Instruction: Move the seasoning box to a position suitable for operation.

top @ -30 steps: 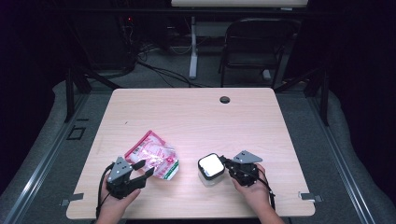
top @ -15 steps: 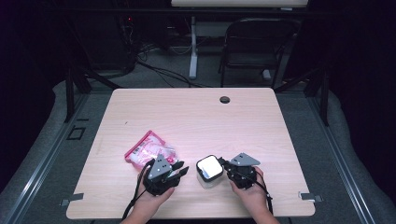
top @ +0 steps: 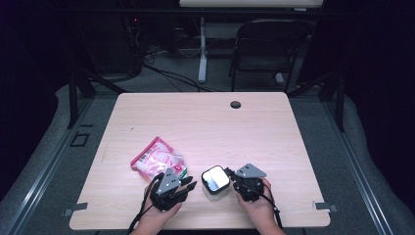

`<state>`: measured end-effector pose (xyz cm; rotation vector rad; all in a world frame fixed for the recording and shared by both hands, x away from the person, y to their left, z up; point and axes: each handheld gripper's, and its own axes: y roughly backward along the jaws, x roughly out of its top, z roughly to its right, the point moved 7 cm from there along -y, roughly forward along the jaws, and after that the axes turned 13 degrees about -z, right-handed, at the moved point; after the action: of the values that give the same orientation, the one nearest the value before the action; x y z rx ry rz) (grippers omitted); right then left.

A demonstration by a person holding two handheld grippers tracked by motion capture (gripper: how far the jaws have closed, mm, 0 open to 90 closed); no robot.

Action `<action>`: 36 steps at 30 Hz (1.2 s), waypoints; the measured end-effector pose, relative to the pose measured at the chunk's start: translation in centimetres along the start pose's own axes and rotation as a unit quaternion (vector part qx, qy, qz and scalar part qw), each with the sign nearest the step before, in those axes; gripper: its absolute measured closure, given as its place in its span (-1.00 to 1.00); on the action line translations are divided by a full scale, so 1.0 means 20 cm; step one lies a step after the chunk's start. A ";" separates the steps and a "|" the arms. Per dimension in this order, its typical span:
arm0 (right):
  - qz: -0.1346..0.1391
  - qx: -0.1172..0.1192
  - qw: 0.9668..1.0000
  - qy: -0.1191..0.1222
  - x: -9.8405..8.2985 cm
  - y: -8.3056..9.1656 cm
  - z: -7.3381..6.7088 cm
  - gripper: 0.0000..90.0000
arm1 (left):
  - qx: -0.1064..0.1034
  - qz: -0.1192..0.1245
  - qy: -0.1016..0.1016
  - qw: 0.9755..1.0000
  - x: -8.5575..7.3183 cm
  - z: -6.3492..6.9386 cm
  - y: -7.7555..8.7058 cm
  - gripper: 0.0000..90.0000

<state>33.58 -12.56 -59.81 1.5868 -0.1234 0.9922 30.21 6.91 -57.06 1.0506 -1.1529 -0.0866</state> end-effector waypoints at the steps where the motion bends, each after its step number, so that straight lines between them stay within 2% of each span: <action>1: -0.005 0.005 1.000 0.002 0.00 0.00 -0.02 0.89 | 0.003 -0.004 -0.005 1.000 0.00 0.01 -0.01 0.64; 4: -0.006 0.008 1.000 0.008 0.00 0.01 -0.03 0.88 | 0.007 -0.008 -0.009 1.000 -0.01 0.01 -0.02 0.63; 5: -0.001 0.026 1.000 0.003 0.00 0.02 -0.04 0.77 | 0.010 -0.009 -0.012 1.000 -0.01 0.01 -0.02 0.62; 7: 0.001 0.043 0.999 0.000 0.00 0.05 -0.03 0.73 | 0.011 -0.007 -0.012 1.000 -0.01 0.00 -0.01 0.62; 12: -0.003 0.055 0.998 0.007 -0.01 0.10 -0.02 0.73 | 0.011 -0.009 -0.008 1.000 -0.01 -0.01 -0.01 0.61; 14: 0.009 0.066 0.998 0.007 0.00 0.14 -0.02 0.72 | 0.008 -0.009 -0.005 1.000 -0.02 -0.01 -0.01 0.61; 15: 0.010 0.067 0.998 0.007 0.01 0.16 -0.02 0.72 | 0.010 -0.010 -0.005 1.000 -0.02 -0.01 -0.01 0.61; 19: 0.042 0.066 0.997 0.002 0.03 0.23 0.00 0.69 | 0.010 -0.013 -0.009 1.000 -0.02 0.00 -0.02 0.61; 20: 0.042 0.066 0.997 0.002 0.03 0.23 0.00 0.69 | 0.010 -0.013 -0.009 1.000 -0.02 0.00 -0.02 0.61; 21: 0.060 0.068 0.996 -0.002 0.05 0.24 0.01 0.66 | 0.009 -0.013 -0.009 1.000 -0.02 0.00 -0.03 0.61; 25: 0.080 0.074 0.994 -0.014 0.08 0.24 0.02 0.56 | 0.008 -0.017 -0.011 1.000 -0.02 0.01 -0.04 0.61; 28: 0.080 0.080 0.993 -0.017 0.10 0.23 0.01 0.56 | 0.007 -0.016 -0.011 1.000 -0.02 0.01 -0.05 0.61; 36: 0.094 0.075 0.992 -0.022 0.15 0.22 0.01 0.61 | 0.000 -0.014 -0.008 1.000 -0.03 0.02 -0.04 0.68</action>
<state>33.07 -12.80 -54.46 1.7598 -0.2365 1.1352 29.96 6.50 -57.97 1.0685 -1.1538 -0.1173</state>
